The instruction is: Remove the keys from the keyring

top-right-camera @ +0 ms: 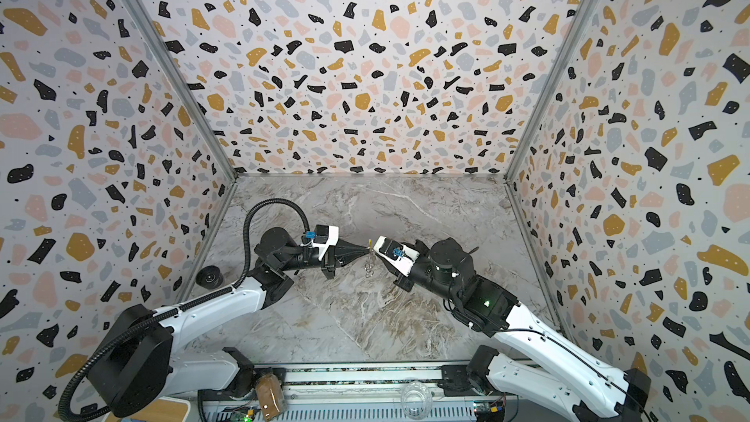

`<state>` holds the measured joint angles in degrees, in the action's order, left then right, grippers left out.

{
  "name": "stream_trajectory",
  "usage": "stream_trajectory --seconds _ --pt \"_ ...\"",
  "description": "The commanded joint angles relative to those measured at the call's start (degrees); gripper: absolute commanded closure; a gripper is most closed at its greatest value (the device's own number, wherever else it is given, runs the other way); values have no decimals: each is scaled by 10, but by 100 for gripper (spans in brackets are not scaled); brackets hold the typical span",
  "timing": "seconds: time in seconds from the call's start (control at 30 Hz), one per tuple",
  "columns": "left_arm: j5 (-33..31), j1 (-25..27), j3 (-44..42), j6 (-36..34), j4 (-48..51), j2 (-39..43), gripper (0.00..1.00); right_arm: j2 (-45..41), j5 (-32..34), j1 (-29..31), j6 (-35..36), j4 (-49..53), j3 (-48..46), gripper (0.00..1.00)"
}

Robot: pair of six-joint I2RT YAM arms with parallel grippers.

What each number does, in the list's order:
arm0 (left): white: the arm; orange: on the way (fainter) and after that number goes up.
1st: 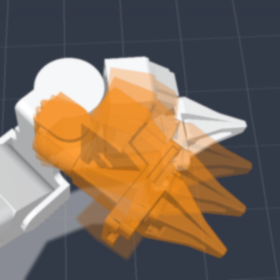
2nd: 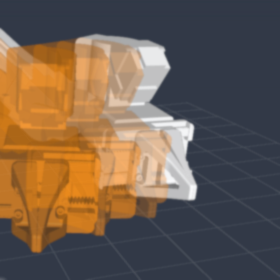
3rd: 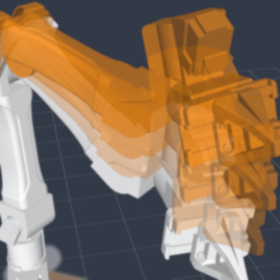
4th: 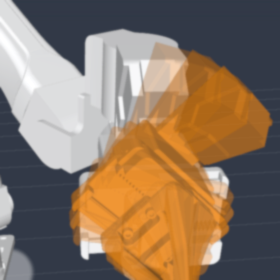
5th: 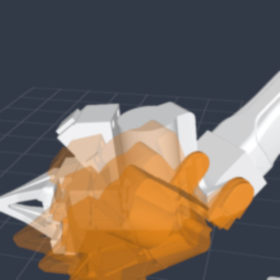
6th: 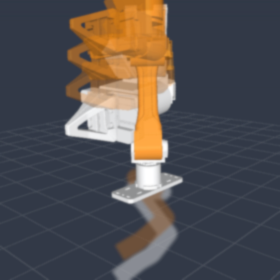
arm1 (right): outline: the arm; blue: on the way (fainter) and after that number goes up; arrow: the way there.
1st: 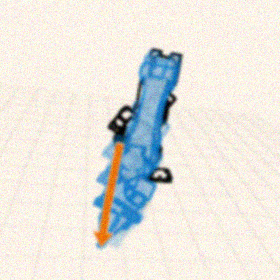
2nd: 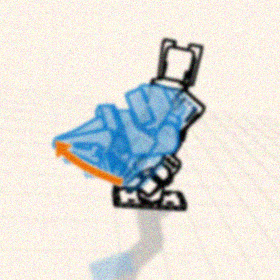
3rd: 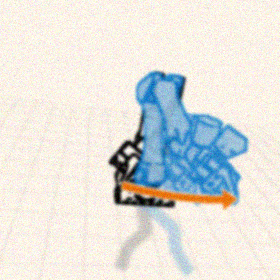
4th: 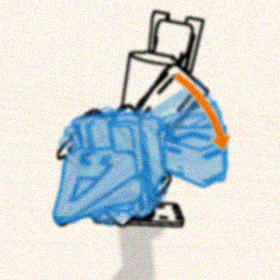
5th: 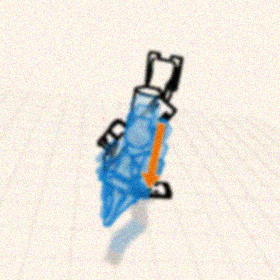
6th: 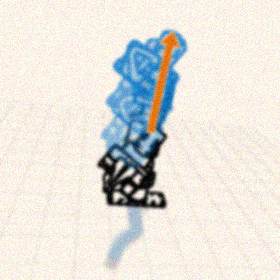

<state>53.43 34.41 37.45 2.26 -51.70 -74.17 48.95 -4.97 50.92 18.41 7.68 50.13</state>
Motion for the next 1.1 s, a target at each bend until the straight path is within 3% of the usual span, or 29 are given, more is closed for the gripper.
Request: stream_trajectory --seconds 0.0,0.6,1.07 --pt "16 -1 18 -9 -24 9 100 15 -42 -8 -18 -22 23 74" --pt "16 -1 19 -23 -6 15 100 24 -154 -66 -40 -37 -2 84" --pt "16 0 19 -24 -7 18 100 39 -193 -82 -44 -30 0 88"
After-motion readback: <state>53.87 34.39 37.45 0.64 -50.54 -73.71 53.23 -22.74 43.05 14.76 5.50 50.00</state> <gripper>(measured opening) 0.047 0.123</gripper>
